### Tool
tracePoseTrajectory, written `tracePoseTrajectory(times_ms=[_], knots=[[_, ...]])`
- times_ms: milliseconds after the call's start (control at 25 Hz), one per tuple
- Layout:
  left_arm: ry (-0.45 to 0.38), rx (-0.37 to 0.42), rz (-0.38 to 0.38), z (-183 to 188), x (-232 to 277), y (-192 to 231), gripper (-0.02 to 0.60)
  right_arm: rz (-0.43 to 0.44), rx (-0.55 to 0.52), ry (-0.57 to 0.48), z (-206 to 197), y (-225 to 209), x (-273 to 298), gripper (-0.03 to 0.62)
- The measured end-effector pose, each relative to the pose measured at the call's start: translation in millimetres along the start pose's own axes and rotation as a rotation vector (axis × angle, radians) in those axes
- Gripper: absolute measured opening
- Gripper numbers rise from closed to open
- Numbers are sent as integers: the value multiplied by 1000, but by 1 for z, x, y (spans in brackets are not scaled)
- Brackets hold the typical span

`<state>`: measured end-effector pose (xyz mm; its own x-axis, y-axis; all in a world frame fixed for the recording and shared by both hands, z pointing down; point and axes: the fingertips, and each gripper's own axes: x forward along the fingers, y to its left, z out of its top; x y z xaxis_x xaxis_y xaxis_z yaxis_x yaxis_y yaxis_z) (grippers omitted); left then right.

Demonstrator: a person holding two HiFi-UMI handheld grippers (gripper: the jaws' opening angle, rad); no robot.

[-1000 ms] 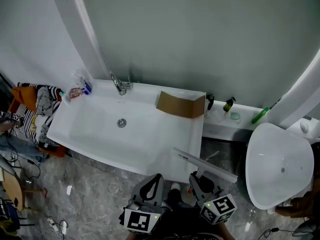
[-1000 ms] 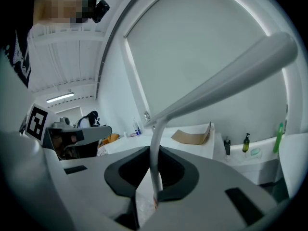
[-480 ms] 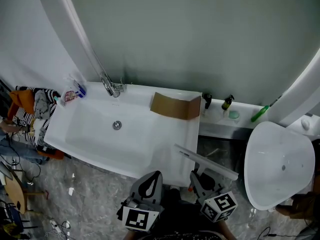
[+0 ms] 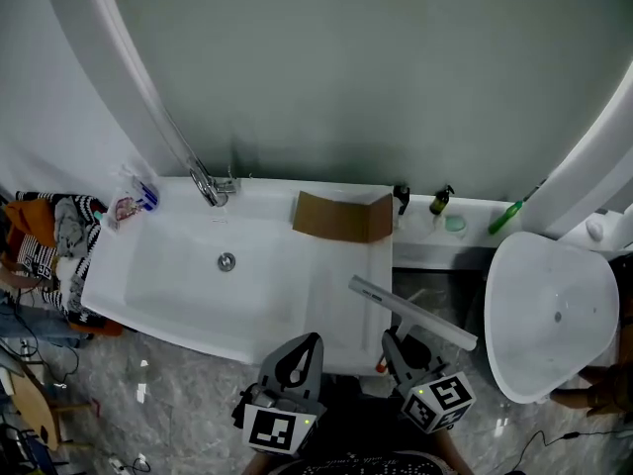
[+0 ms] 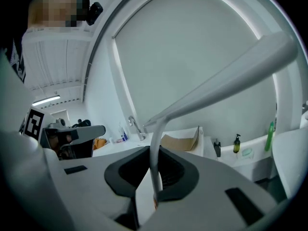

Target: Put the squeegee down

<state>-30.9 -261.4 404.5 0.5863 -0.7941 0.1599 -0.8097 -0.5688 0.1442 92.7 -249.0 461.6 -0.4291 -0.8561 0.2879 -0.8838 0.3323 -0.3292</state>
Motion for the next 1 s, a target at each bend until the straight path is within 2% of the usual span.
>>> tracePoseTrajectory(times_ms=[280, 600, 800, 920, 1000], knots=[[21, -8, -51, 16, 12, 45, 5, -60, 20, 4, 12, 16, 33, 52], [46, -12, -106, 7, 17, 73, 5, -101, 74, 11, -2, 27, 60, 52], [66, -10, -114, 3, 17, 81, 5, -85, 75, 34, -5, 34, 70, 52], [60, -28, -95, 4, 24, 81, 5, -66, 82, 48, -7, 33, 73, 52], [52, -35, -109, 7, 27, 76, 5, -56, 94, 60, -8, 29, 72, 52]])
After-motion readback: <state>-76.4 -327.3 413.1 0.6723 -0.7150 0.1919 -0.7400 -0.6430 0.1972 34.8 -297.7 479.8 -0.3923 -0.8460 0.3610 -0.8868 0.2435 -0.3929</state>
